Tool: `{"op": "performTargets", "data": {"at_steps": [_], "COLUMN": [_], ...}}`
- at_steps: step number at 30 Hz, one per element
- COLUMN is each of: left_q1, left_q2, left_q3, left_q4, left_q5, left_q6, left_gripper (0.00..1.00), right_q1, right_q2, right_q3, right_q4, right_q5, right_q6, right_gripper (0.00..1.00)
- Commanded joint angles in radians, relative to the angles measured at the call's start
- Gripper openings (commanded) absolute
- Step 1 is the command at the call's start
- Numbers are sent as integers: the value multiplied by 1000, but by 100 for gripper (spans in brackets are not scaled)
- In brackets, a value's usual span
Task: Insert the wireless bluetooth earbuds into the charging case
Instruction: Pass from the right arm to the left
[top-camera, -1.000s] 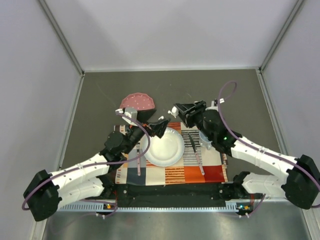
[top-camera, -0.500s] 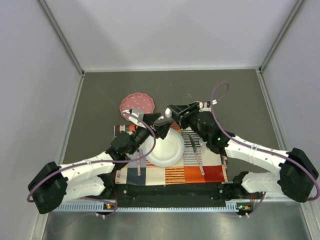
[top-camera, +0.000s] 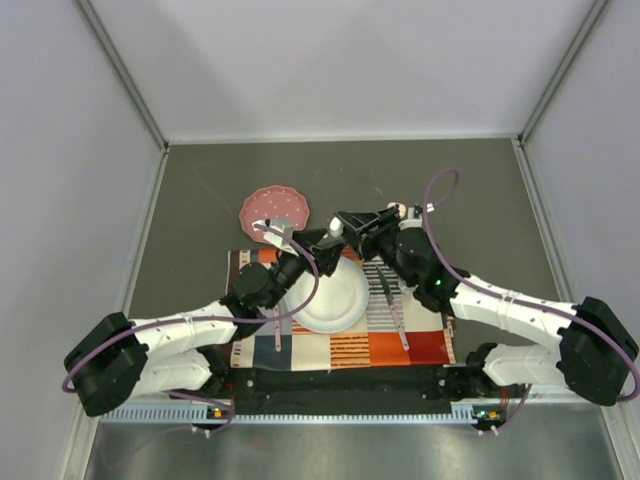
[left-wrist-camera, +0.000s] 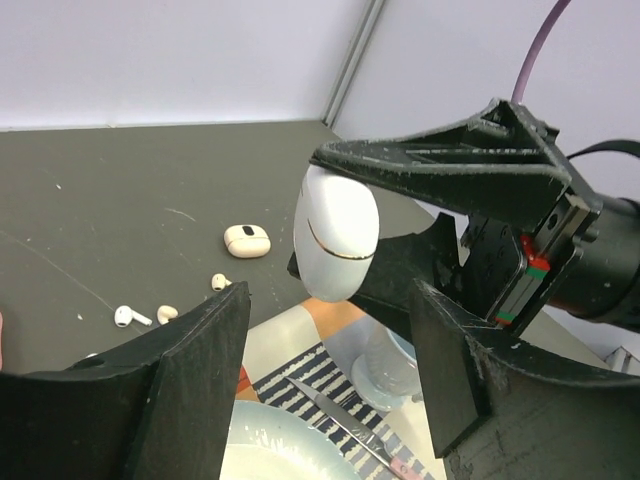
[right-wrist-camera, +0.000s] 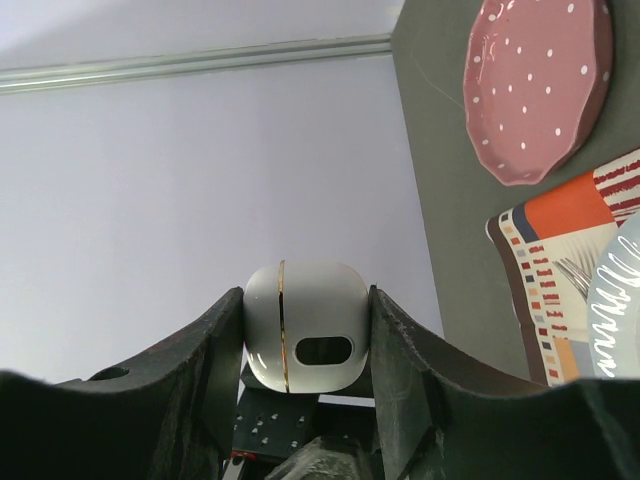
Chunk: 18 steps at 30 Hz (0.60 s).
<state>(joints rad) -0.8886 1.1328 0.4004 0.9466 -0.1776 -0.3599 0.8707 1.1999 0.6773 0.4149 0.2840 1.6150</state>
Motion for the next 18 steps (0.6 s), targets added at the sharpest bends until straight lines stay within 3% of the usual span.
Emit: {"op": "performTargets", "data": {"at_steps": [1,18], "left_q1": [-13,-52], "left_q2": [-4,58], "left_q3": [29,74], "left_q4": [84,103], "left_q5": [-43,-83], "left_q6": [-1,13], "left_gripper": [70,63], "right_q1": [16,16], "right_q2": [-48,-66], "right_q3": [-19,-48], "right_q4": [59,97], "right_q5": [14,-16], "right_q6": [14,19], "right_gripper": [14,14]}}
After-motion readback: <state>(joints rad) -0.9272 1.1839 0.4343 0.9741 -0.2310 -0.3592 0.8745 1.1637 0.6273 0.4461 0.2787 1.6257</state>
